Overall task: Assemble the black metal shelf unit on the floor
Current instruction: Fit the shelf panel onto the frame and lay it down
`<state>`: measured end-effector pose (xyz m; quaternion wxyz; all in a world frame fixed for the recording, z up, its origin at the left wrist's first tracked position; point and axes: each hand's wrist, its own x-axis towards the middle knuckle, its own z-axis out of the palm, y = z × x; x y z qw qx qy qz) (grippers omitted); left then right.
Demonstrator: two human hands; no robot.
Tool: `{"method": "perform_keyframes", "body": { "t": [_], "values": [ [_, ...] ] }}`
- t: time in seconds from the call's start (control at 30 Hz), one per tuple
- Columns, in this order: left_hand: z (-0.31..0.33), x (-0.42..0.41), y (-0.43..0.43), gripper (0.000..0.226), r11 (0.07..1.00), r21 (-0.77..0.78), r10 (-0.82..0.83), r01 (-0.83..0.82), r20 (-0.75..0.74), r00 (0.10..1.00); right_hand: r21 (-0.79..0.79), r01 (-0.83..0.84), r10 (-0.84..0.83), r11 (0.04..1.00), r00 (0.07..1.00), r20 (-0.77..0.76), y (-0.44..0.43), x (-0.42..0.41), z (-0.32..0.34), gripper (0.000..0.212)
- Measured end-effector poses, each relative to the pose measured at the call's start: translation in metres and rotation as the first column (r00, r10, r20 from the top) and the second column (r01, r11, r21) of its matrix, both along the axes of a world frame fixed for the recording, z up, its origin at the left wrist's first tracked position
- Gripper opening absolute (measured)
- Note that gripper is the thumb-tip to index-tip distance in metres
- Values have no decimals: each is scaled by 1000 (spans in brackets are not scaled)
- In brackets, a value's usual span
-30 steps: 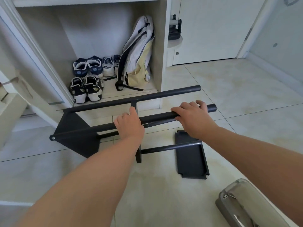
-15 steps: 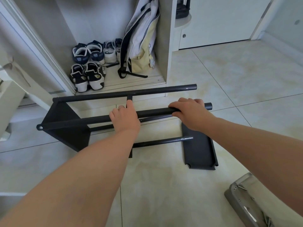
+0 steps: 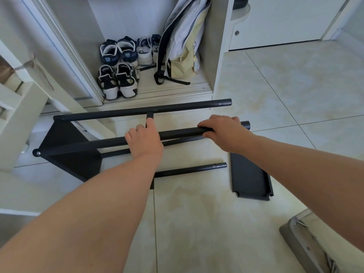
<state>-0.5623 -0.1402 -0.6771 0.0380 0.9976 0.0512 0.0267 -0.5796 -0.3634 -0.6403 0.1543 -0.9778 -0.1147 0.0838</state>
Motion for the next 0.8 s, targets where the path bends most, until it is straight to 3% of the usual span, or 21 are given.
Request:
{"method": "perform_keyframes", "body": {
  "t": [0.5, 0.8],
  "values": [
    [0, -16, -83, 47, 999, -21, -49, 49, -29, 998, -51, 77, -78, 996, 997, -25, -79, -36, 4, 27],
    [2, -27, -207, 56, 964, -201, -204, 173, -145, 968, -139, 283, -280, 949, 959, 40, -197, -73, 2, 30]
  ]
}}
